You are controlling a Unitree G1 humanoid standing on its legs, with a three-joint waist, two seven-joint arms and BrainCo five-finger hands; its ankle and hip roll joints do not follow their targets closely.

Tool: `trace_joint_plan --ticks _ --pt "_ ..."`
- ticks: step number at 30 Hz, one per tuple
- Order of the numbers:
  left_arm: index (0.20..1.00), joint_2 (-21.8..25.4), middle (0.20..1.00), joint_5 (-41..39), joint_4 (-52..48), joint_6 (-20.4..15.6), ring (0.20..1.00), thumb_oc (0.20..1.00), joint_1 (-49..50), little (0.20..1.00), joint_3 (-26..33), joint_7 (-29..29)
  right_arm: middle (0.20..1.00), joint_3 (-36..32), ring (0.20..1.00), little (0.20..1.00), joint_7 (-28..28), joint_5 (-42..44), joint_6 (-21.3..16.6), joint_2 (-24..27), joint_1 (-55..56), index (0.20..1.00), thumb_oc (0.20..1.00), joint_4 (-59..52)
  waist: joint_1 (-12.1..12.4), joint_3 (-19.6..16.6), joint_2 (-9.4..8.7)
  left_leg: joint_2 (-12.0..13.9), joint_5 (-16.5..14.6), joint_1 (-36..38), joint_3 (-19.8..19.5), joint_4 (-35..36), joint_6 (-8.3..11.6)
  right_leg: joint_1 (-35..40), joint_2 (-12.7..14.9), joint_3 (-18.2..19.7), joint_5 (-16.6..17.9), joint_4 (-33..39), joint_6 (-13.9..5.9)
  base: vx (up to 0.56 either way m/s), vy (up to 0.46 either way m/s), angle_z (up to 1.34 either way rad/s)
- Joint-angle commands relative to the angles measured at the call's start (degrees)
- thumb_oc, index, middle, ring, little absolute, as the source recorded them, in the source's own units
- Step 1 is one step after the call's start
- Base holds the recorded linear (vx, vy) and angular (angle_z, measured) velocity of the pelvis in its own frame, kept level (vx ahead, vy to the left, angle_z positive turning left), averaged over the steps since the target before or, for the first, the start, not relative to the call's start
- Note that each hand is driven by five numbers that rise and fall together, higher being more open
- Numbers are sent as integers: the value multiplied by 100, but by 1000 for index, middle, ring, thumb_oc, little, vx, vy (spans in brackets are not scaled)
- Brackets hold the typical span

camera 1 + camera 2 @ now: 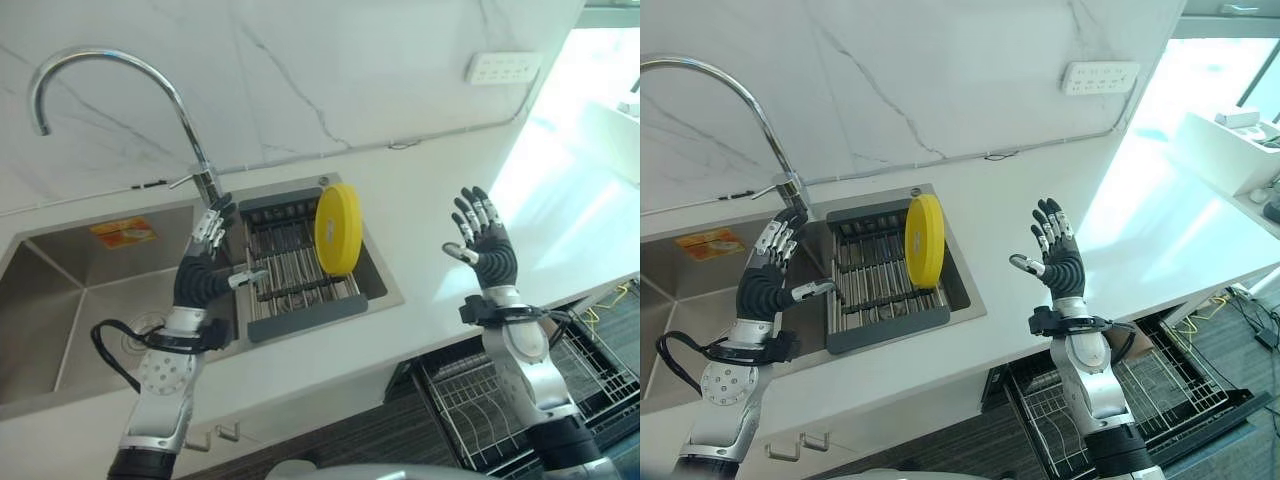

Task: Place the dishes in the dishwasher.

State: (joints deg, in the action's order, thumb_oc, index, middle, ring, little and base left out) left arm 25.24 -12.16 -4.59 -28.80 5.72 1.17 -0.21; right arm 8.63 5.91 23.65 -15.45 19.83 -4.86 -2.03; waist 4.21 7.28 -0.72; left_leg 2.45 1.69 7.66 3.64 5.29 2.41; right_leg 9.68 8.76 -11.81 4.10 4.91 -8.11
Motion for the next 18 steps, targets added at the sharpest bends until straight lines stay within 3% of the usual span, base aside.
trace_joint_plan --ticks 1,14,18 --pt "1000 242 1000 133 -271 -193 1000 1000 -360 1000 -124 -45 1000 98 1000 1000 145 -91 -157 -4 -482 1000 1000 69 178 -227 -1 142 -399 -15 363 -130 6 -237 444 -416 -461 -449 -374 0 0 0" --pt "1000 312 1000 -87 -372 -88 1000 1000 -659 1000 -404 -385 1000 457 1000 1000 624 -337 -132 -374 -1213 1000 1000 1380 466 -263 -9 154 -391 17 246 -92 16 -88 502 -720 -434 -377 -359 9 9 12" --pt "1000 330 1000 -155 -423 -56 1000 1000 -701 1000 -424 -498 1000 491 1000 1000 538 -162 16 -387 -1357 1000 1000 1652 526 -263 -8 147 -396 33 201 -97 8 -64 497 -738 -443 -391 -343 13 3 8"
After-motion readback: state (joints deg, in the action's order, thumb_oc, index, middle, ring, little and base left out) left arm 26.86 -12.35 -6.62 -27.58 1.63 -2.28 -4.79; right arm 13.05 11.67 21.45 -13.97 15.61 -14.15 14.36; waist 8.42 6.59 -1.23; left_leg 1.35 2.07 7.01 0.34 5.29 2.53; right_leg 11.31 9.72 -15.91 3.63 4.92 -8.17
